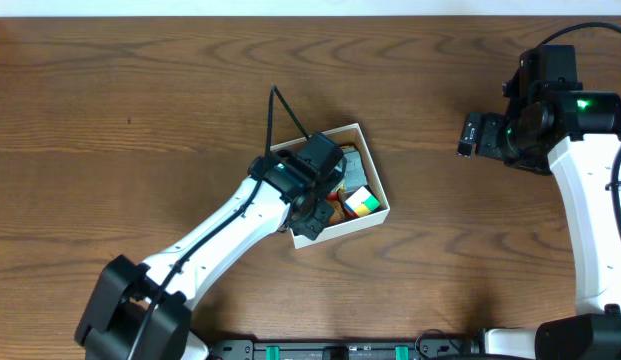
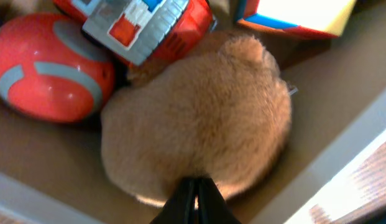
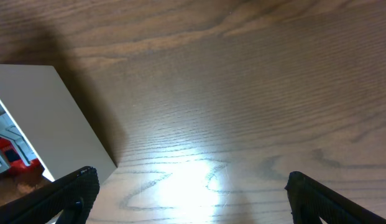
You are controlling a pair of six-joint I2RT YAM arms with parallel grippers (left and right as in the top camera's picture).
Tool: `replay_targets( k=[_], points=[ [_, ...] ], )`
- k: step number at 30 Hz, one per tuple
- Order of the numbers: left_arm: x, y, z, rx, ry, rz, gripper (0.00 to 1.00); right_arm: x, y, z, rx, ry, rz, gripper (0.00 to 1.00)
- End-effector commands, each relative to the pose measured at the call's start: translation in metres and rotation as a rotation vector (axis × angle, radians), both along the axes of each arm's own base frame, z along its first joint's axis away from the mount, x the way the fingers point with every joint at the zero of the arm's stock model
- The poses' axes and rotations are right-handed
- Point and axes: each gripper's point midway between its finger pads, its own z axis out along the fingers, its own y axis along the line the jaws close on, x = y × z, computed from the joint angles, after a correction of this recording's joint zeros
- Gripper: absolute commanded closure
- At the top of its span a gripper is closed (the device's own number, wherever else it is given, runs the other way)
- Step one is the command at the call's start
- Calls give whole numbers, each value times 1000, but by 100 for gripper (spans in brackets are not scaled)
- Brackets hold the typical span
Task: Pack container
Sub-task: 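Press the plush hamster down into the box's front-left gap, then open the left gripper and lift it out of the box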
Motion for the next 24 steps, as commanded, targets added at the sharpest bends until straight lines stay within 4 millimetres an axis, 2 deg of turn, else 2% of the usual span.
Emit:
replay_targets(
  k=[1,4,11,14,17,18,19,22,23,24],
  points=[
    [2,1,-18,29,29,21,94,0,-5,0,-10,1,-2,1],
    [2,1,-24,40,42,19,94,0,-5,0,-10,1,-2,1],
    [4,1,-20,40,31,8,94,0,-5,0,-10,2,-2,1],
    [6,-1,-6,26,12,-2,94,0,-5,0,-10,1,-2,1],
    [10,0,17,21,-31,-29,93,0,-5,0,-10,1,-2,1],
    [13,4,26,35,-58,-24,87,0,-5,0,-10,0,-2,1],
    [16,7,36,46,-88,-18,71,0,-5,0,-11,0,-2,1],
    [21,15,60,47,-170,3,60,1,-5,0,-11,-4,1,1],
    [23,18,69,39,-198,18,50,2,-5,0,-15,-8,17,1],
    [23,20,76,29,-220,24,35,3,-4,1,-20,-11,34,1]
  ],
)
